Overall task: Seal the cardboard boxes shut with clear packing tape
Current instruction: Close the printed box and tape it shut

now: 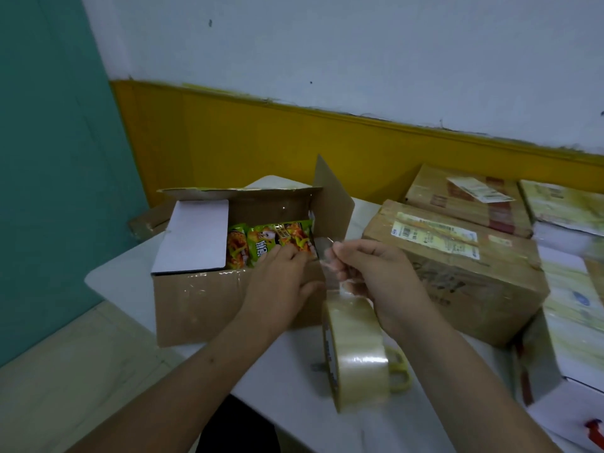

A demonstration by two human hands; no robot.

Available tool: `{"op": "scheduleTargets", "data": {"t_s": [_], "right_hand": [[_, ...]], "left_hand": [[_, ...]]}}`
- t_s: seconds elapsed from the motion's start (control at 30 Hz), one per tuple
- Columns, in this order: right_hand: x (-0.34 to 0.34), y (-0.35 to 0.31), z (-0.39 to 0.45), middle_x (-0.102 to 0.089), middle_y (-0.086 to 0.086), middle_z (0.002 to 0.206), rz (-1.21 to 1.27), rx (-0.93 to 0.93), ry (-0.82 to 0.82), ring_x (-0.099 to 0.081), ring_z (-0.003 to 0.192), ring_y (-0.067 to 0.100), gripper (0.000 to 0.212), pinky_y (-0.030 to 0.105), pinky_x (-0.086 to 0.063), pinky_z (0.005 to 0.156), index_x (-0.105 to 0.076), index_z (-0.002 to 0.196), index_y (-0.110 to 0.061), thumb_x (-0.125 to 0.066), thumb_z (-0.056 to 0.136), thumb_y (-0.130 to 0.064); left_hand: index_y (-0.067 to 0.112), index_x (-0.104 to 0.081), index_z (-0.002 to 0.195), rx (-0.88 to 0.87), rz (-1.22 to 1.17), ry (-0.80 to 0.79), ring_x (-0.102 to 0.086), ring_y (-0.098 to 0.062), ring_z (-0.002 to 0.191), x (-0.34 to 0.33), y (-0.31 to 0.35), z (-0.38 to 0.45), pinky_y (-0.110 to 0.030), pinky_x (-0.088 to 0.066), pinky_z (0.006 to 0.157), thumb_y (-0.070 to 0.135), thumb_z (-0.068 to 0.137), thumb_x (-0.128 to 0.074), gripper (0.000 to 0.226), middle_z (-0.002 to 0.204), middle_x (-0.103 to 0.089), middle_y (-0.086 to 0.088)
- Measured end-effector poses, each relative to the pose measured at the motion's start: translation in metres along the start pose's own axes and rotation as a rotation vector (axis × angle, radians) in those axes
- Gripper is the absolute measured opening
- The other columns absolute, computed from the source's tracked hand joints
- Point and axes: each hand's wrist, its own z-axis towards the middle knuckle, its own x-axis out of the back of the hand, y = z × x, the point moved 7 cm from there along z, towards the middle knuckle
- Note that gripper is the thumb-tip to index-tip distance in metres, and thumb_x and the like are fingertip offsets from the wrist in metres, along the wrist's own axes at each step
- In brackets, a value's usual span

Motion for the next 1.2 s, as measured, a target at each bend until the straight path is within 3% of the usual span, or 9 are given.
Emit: {"op": "scheduleTargets", "data": {"t_s": [0.17, 0.3, 0.43, 0.57, 0.7, 0.8, 0.9, 0.97, 1.2], "right_hand": [[-0.012, -0.001, 0.046, -0.065, 0.006, 0.066, -0.155, 0.067, 0.003, -0.054, 0.055, 0.016, 0.016, 0.024, -0.048, 0.049, -0.071, 0.091, -0.001, -0.061, 0.097, -0.011], [-0.011, 0.007, 0.068, -0.070, 0.008, 0.069, -0.326, 0.119, 0.039, -0.058, 0.057, 0.019, 0.016, 0.040, -0.055, 0.064, -0.072, 0.080, -0.013, -0.065, 0.095, -0.014], [-0.005, 0.004, 0.078, -0.074, -0.005, 0.071, -0.677, 0.236, 0.136, -0.070, 0.070, 0.014, 0.019, 0.040, -0.058, 0.074, -0.072, 0.072, -0.026, -0.069, 0.091, -0.030], [-0.009, -0.002, 0.082, -0.074, -0.005, 0.082, -0.980, 0.246, 0.160, -0.068, 0.081, 0.017, 0.014, 0.036, -0.057, 0.071, -0.076, 0.085, -0.029, -0.065, 0.092, -0.033], [-0.022, -0.010, 0.078, -0.072, 0.000, 0.093, -1.289, 0.301, 0.132, -0.065, 0.090, 0.023, 0.014, 0.029, -0.045, 0.064, -0.076, 0.095, -0.026, -0.063, 0.091, -0.024], [-0.031, -0.012, 0.075, -0.069, 0.004, 0.098, -1.478, 0.284, 0.103, -0.066, 0.094, 0.025, 0.018, 0.029, -0.040, 0.063, -0.073, 0.105, -0.020, -0.066, 0.088, -0.022], [-0.036, -0.016, 0.074, -0.065, 0.011, 0.109, -1.599, 0.309, 0.076, -0.064, 0.100, 0.031, 0.063, 0.033, -0.039, 0.064, -0.038, 0.148, -0.009, -0.066, 0.092, -0.021], [-0.041, -0.018, 0.072, -0.064, 0.012, 0.110, -1.664, 0.342, 0.072, -0.064, 0.100, 0.032, 0.082, 0.035, -0.039, 0.063, -0.011, 0.158, -0.013, -0.061, 0.094, -0.016], [-0.039, -0.020, 0.074, -0.064, 0.011, 0.115, -1.598, 0.290, 0.025, -0.063, 0.106, 0.032, 0.046, 0.034, -0.042, 0.070, -0.052, 0.136, -0.016, -0.059, 0.091, -0.010]], "left_hand": [[0.017, -0.074, 0.095, 0.075, -0.099, 0.041, -0.060, -0.024, 0.090, 0.001, -0.006, 0.008, -0.035, -0.046, 0.069, 0.027, 0.085, -0.074, 0.015, 0.096, -0.063, -0.002], [0.015, -0.072, 0.093, 0.131, -0.186, 0.048, -0.054, -0.016, 0.086, 0.003, -0.007, 0.005, -0.028, -0.035, 0.065, 0.018, 0.083, -0.074, 0.011, 0.106, -0.050, 0.000], [0.019, -0.063, 0.110, 0.191, -0.321, 0.058, -0.050, -0.009, 0.090, 0.007, -0.011, 0.003, -0.019, -0.034, 0.071, 0.024, 0.088, -0.075, 0.025, 0.116, -0.041, 0.007], [0.021, -0.044, 0.116, 0.197, -0.404, 0.090, -0.047, -0.010, 0.090, 0.015, -0.011, 0.001, -0.025, -0.036, 0.070, 0.021, 0.088, -0.075, 0.042, 0.119, -0.039, 0.004], [0.029, -0.045, 0.124, 0.147, -0.375, 0.109, -0.055, -0.015, 0.083, 0.017, -0.008, -0.002, -0.024, -0.030, 0.057, 0.018, 0.091, -0.064, 0.040, 0.120, -0.040, 0.002], [0.032, -0.049, 0.125, 0.168, -0.369, 0.116, -0.055, -0.014, 0.076, 0.016, -0.009, -0.001, -0.022, -0.034, 0.051, 0.036, 0.096, -0.060, 0.032, 0.115, -0.039, 0.004], [0.032, -0.051, 0.125, 0.185, -0.337, 0.080, -0.051, -0.011, 0.074, 0.012, -0.012, 0.003, -0.017, -0.031, 0.050, 0.047, 0.096, -0.059, 0.034, 0.112, -0.036, 0.006], [0.031, -0.055, 0.125, 0.177, -0.301, 0.012, -0.053, -0.011, 0.077, 0.008, -0.013, 0.007, -0.019, -0.035, 0.054, 0.048, 0.095, -0.059, 0.035, 0.111, -0.037, 0.007], [0.022, -0.072, 0.119, 0.136, -0.348, -0.360, -0.063, -0.022, 0.099, -0.007, -0.012, 0.035, -0.042, -0.054, 0.089, 0.045, 0.093, -0.066, 0.035, 0.115, -0.062, -0.004]]}}
